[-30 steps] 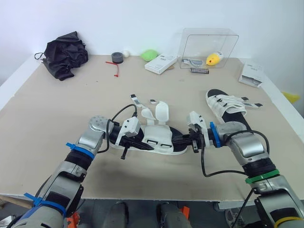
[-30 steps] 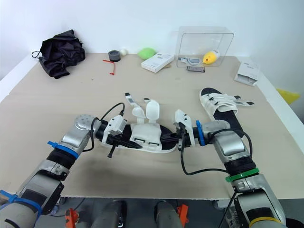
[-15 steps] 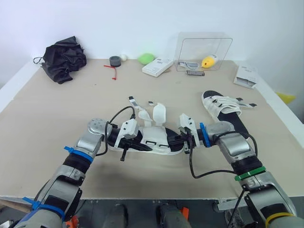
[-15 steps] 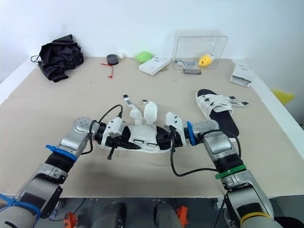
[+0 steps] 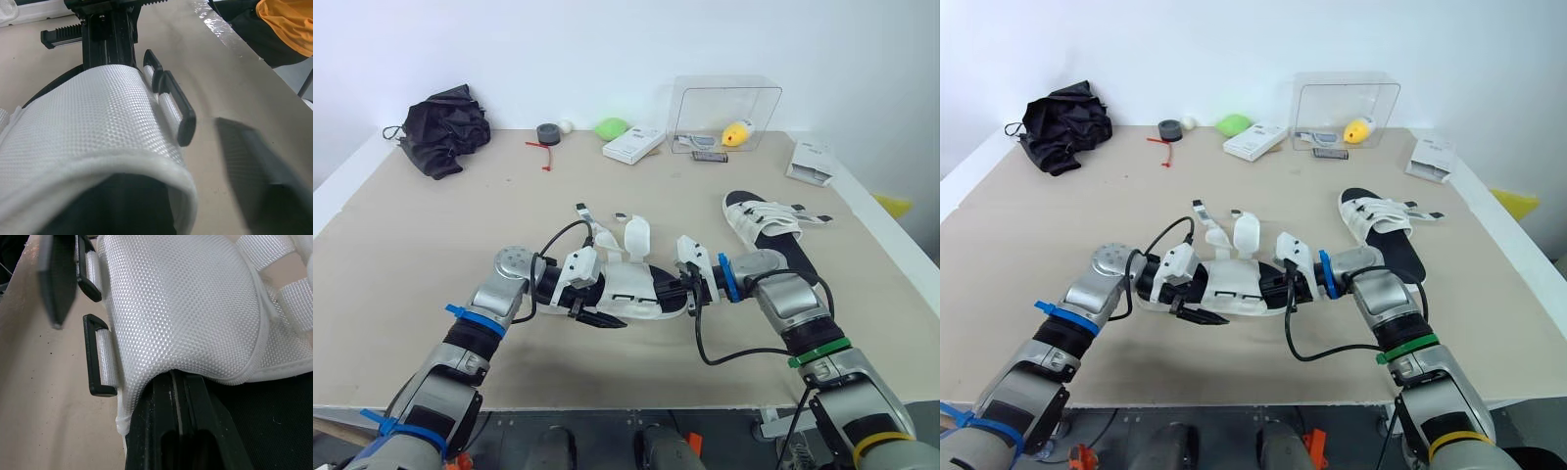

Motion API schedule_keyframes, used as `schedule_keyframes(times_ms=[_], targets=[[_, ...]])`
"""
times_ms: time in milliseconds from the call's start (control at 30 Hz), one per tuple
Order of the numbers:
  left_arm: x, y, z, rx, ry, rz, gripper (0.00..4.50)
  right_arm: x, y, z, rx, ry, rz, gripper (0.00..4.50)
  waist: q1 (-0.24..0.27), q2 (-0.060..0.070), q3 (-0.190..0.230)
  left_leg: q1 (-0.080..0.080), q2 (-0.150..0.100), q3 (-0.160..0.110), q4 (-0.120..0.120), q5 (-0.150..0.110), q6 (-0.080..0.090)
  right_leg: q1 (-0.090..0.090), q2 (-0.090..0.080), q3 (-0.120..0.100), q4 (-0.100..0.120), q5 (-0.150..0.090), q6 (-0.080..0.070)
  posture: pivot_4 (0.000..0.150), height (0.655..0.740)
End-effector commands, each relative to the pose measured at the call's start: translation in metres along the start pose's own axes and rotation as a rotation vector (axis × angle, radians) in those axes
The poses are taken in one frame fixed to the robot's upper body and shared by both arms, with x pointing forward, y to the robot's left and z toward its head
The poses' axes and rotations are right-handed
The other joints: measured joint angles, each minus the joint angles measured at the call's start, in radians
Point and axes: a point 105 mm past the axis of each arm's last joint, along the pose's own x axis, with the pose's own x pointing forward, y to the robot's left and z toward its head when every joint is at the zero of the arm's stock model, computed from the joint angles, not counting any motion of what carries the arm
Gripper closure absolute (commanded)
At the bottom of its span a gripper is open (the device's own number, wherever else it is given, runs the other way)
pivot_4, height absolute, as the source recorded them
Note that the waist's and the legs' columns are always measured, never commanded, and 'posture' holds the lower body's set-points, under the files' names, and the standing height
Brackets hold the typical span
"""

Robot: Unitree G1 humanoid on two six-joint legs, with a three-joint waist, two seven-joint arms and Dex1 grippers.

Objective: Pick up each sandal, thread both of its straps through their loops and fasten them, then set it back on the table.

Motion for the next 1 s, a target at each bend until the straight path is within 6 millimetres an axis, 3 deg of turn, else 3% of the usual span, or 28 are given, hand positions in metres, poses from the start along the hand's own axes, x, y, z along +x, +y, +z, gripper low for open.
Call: schedule_keyframes(times_ms=[33,167,300,400,467,667,833,1000], targets=[[-0.014,0.007,0.019,0.063,-0.013,0.044,0.04,0.005,0.004,-0.041,0.098,0.144,0.005,4.5,-0.001,0.0,0.0,0.0,0.0,0.0,0.0,0.0,0.0,0.0,0.0,0.0,0.0,0.0,0.0,0.15,0.74],[-0.039,-0.011,0.038,-0.128,-0.024,0.002,0.04,0.007,0.003,-0.036,0.083,0.141,0.015,4.5,-0.005,0.0,0.0,0.0,0.001,0.001,-0.001,0.0,0.0,-0.001,0.0,0.001,0.0,0.0,0.0,0.15,0.74],[-0.08,-0.02,0.057,-0.486,-0.126,0.065,0.04,0.01,0.003,-0.03,0.063,0.13,0.035,4.5,-0.007,0.0,0.001,0.0,0.003,0.001,-0.003,0.0,0.0,-0.003,0.0,0.001,0.0,-0.001,-0.001,0.15,0.74],[-0.103,-0.003,0.063,-0.697,-0.248,0.194,0.04,0.013,0.003,-0.029,0.052,0.129,0.044,4.5,-0.007,0.0,0.0,0.002,0.003,-0.001,-0.003,0.0,0.0,-0.002,0.001,-0.002,0.0,-0.003,-0.003,0.15,0.74],[-0.112,0.019,0.051,-0.837,-0.322,0.335,0.04,0.015,0.004,-0.027,0.047,0.126,0.05,4.5,-0.006,-0.001,0.0,0.004,0.002,-0.002,-0.003,0.0,0.0,-0.002,0.001,-0.003,0.0,-0.003,-0.003,0.15,0.74],[-0.095,0.046,0.026,-1.112,-0.424,0.432,0.04,0.018,0.002,-0.02,0.045,0.123,0.05,4.5,-0.009,-0.002,0.0,0.005,0.001,-0.004,-0.003,0.0,0.0,0.001,0.002,-0.004,0.001,-0.003,-0.003,0.15,0.74],[-0.073,0.066,0.006,-1.208,-0.41,0.521,0.04,0.012,0.0,-0.011,0.038,0.113,0.032,4.5,-0.012,-0.003,0.001,0.004,0.002,-0.005,-0.004,-0.002,-0.004,-0.002,0.004,-0.003,0.002,0.001,0.002,0.15,0.74],[-0.068,0.089,-0.009,-1.273,-0.447,0.653,0.04,0.005,0.002,-0.006,0.024,0.121,0.015,4.5,-0.009,-0.002,0.001,0.002,0.001,-0.006,-0.005,-0.002,-0.004,-0.003,0.004,-0.003,0.002,0.001,0.001,0.15,0.74]])
